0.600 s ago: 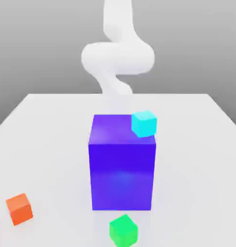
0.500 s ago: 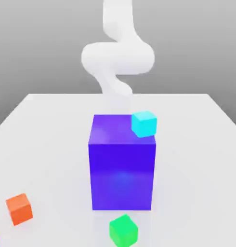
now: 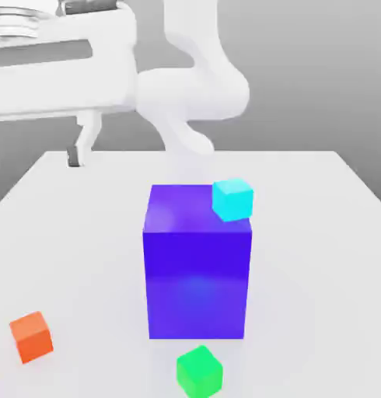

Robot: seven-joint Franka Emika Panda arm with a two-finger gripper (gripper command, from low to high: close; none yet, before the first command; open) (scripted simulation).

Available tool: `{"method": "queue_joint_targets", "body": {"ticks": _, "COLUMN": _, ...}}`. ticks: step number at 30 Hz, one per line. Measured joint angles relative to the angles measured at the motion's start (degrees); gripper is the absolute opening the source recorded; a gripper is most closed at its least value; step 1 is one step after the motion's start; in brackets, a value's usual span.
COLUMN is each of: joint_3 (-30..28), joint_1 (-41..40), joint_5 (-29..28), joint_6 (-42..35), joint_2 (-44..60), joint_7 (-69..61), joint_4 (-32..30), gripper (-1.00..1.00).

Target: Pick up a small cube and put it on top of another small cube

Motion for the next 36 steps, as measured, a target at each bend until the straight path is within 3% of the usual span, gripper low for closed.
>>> {"method": "queue_joint_targets", "body": {"ticks": 8, "joint_3": -1.33, "joint_1": -5.47, "joint_5": 4.48, "joint_6": 2.72, "joint_2": 16.51, "joint_7": -7.13, "joint_4": 3.02, "gripper": 0.0}}
{"method": "queue_joint_targets", "body": {"ticks": 15, "joint_3": -2.63, "joint_1": -10.35, "joint_5": 5.13, "joint_6": 5.72, "joint_2": 30.14, "joint_7": -11.21, "joint_4": 5.46, "gripper": 0.0}}
{"method": "queue_joint_targets", "body": {"ticks": 19, "joint_3": -0.32, "joint_1": -13.19, "joint_5": 7.53, "joint_6": 10.54, "joint_2": 38.33, "joint_7": -13.5, "joint_4": 7.46, "gripper": 0.0}}
{"method": "queue_joint_targets", "body": {"ticks": 20, "joint_3": 0.28, "joint_1": -13.66, "joint_5": 8.35, "joint_6": 11.66, "joint_2": 39.97, "joint_7": -14.07, "joint_4": 7.89, "gripper": -1.0}}
{"method": "queue_joint_targets", "body": {"ticks": 26, "joint_3": 0.64, "joint_1": -13.95, "joint_5": 8.73, "joint_6": 12.15, "joint_2": 40.77, "joint_7": -14.39, "joint_4": 8.11, "gripper": -1.0}}
{"method": "queue_joint_targets", "body": {"ticks": 30, "joint_3": -2.11, "joint_1": -11.83, "joint_5": 6.4, "joint_6": 7.99, "joint_2": 35.08, "joint_7": -12.8, "joint_4": 6.56, "gripper": -1.0}}
{"method": "queue_joint_targets", "body": {"ticks": 36, "joint_3": -3.25, "joint_1": -7.13, "joint_5": -5.94, "joint_6": 1.94, "joint_2": 22.09, "joint_7": -22.86, "joint_4": 4.28, "gripper": -1.0}}
